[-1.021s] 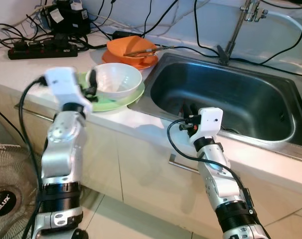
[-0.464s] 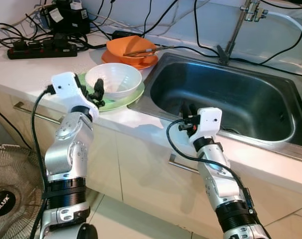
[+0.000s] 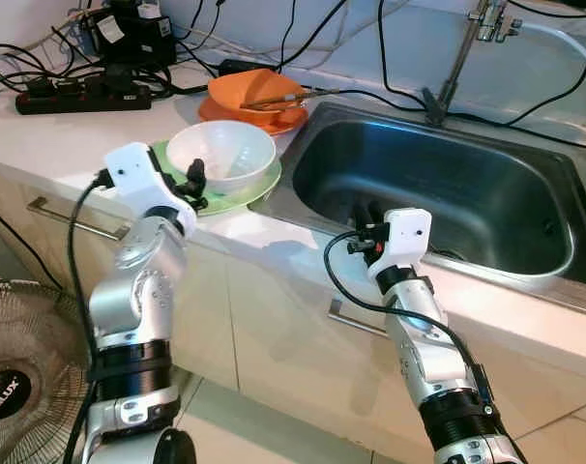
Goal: Kitchen organization
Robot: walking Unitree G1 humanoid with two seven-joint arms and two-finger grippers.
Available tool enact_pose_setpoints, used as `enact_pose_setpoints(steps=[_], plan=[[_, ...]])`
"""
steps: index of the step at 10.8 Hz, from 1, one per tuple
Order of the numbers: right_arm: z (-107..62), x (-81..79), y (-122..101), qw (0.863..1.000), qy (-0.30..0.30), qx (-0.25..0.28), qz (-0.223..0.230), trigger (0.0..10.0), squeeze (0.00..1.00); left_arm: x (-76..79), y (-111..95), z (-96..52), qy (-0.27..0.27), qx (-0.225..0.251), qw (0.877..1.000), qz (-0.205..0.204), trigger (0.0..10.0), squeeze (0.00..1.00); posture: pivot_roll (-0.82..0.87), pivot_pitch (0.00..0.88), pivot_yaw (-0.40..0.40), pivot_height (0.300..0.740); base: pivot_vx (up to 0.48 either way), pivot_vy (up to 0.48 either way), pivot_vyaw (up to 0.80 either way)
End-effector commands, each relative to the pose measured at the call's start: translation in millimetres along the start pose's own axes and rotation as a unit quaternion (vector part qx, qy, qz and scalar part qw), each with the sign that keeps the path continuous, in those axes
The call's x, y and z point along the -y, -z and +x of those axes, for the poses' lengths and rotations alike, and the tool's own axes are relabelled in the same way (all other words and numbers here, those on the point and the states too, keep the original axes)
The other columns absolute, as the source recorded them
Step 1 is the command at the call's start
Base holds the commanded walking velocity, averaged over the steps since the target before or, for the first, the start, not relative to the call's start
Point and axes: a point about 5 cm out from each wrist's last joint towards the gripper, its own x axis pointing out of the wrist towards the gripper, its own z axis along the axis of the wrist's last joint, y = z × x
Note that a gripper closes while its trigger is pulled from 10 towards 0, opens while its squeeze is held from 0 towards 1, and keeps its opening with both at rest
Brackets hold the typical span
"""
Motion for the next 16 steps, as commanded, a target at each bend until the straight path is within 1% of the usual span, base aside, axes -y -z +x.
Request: enact_pose_setpoints(steps=[1, 4, 5, 7, 9, 11, 12, 13, 16], plan=[[-2.6, 3.2, 8, 1.0, 0.005, -0.024, 0.003, 10.0, 0.0, 4.6, 5, 4.4, -0.004, -0.021, 1.0, -0.008, 10.0, 0.0, 0.09, 0.057, -0.045, 0.74, 0.0, 0.0, 0.0], [-3.2, 4.3, 9, 1.0, 0.005, -0.027, -0.001, 10.0, 0.0, 15.3, 12, 12.5, -0.012, -0.047, 0.998, -0.025, 10.0, 0.0, 0.08, 0.059, -0.044, 0.74, 0.0, 0.0, 0.0], [-3.4, 4.2, 9, 1.0, 0.004, -0.027, -0.001, 10.0, 0.0, 15.5, 13, 13.1, -0.016, -0.054, 0.998, -0.026, 10.0, 0.0, 0.08, 0.06, -0.042, 0.74, 0.0, 0.0, 0.0], [-3.7, 4.8, 10, 0.999, 0.005, -0.031, -0.004, 10.0, 0.0, 14.7, 25, 12.1, -0.025, -0.082, 0.996, -0.034, 10.0, 0.0, 0.08, 0.061, -0.042, 0.74, 0.0, 0.0, 0.0], [-3.5, 4.7, 11, 0.999, 0.004, -0.033, -0.006, 10.0, 0.0, 14.9, 30, 11.6, -0.028, -0.093, 0.995, -0.034, 10.0, 0.0, 0.08, 0.06, -0.041, 0.74, 0.0, 0.0, 0.0], [-4.1, 4.2, 12, 0.999, 0.002, -0.034, -0.007, 10.0, 0.0, 14.4, 24, 12.9, -0.042, -0.057, 0.997, -0.043, 10.0, 0.0, 0.08, 0.058, -0.041, 0.74, 0.0, 0.0, 0.0], [-4.3, 4.1, 12, 0.999, 0.002, -0.035, -0.007, 10.0, 0.0, 13.8, 19, 14.0, -0.049, -0.037, 0.997, -0.053, 7.6, 0.0, 0.08, 0.056, -0.042, 0.74, 0.0, 0.0, 0.0], [-4.5, 3.7, 13, 0.999, 0.001, -0.036, -0.008, 10.0, 0.0, 11.0, 17, 14.2, -0.063, -0.023, 0.996, -0.058, 0.0, 0.0, 0.08, 0.054, -0.044, 0.74, 0.0, 0.0, 0.0], [-4.8, 2.5, 14, 0.999, -0.003, -0.04, -0.009, 10.0, 0.0, 8.8, 17, 14.5, -0.074, -0.015, 0.995, -0.062, 0.0, 0.0, 0.08, 0.053, -0.045, 0.74, 0.0, 0.0, 0.0]])
